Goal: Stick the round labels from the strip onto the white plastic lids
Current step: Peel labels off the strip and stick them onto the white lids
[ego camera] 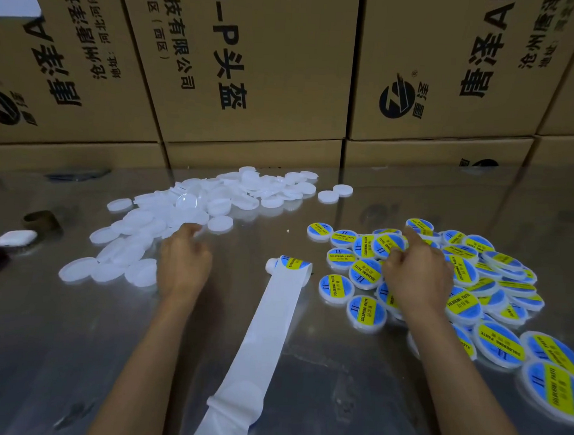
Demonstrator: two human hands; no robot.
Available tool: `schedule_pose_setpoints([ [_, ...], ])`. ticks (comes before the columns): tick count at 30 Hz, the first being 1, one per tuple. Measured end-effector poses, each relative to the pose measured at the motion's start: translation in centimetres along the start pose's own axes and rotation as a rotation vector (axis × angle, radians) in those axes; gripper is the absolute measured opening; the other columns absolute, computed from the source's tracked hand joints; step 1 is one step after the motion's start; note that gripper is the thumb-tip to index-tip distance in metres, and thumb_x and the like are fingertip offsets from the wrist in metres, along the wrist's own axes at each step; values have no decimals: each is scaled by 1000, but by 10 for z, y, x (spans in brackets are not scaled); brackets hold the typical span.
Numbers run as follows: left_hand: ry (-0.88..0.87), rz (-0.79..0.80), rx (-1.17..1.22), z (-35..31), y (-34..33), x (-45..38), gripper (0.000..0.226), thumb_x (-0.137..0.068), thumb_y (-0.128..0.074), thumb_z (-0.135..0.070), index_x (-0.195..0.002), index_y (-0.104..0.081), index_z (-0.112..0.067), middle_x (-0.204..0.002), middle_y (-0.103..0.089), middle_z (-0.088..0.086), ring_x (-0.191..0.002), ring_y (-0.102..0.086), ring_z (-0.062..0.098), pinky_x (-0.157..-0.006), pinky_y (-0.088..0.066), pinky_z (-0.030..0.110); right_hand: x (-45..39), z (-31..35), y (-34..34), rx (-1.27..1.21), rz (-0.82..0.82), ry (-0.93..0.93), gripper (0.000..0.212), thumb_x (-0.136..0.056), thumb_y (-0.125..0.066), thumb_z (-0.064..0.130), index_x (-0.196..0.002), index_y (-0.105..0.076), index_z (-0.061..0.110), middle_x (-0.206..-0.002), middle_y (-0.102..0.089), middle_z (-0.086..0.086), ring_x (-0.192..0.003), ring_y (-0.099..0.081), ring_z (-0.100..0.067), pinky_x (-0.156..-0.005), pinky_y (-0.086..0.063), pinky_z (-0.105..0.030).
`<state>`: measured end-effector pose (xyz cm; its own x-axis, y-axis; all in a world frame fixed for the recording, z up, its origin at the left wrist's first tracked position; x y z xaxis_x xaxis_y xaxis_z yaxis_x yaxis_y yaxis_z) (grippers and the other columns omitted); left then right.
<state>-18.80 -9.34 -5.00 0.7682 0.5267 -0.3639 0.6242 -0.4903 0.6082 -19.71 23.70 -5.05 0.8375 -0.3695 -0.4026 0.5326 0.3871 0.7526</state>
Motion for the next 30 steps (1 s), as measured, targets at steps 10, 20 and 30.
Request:
schedule_pose_setpoints([
  [10, 98, 209, -478, 42, 8, -20, 53, -102, -48, -34, -147, -43, -4, -150, -46, 20, -143, -35, 36, -124, -13, 52, 14, 27, -3, -193, -118, 149, 28, -93, -53, 15, -117, -65, 9, -87, -70, -12, -99, -58, -36, -89, -37, -43],
  [20, -69, 228, -173, 19, -4, -16, 32, -89, -74, -30, -107, -60, -9, -108, -64, 7, -108, -56, 28, -93, -42, 38, 48, 65, -26, -285, 81, 428, 18, -95, -55, 26, -105, -69, 18, -96, -68, 1, -100, -57, -25, -91, -41, -42],
  [30, 187, 362, 625, -6, -17, 0, 18, -90, -73, -13, -99, -62, -2, -93, -76, 0, -87, -70, 20, -74, -57, 29, 55, 69, -49, -39, 218, 409, 31, -98, -43, 47, -100, -70, 31, -94, -67, 10, -107, -51, -18, -89, -23, -35],
])
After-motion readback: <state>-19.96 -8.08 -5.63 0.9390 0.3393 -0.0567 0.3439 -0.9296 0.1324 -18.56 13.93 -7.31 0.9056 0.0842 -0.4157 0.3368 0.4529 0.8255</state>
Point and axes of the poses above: each hand's wrist, its own x-axis away from the middle knuckle, its own y-axis out of the back of the hand, z = x × y, the point moved 2 cm from there along -x, towards the middle knuckle
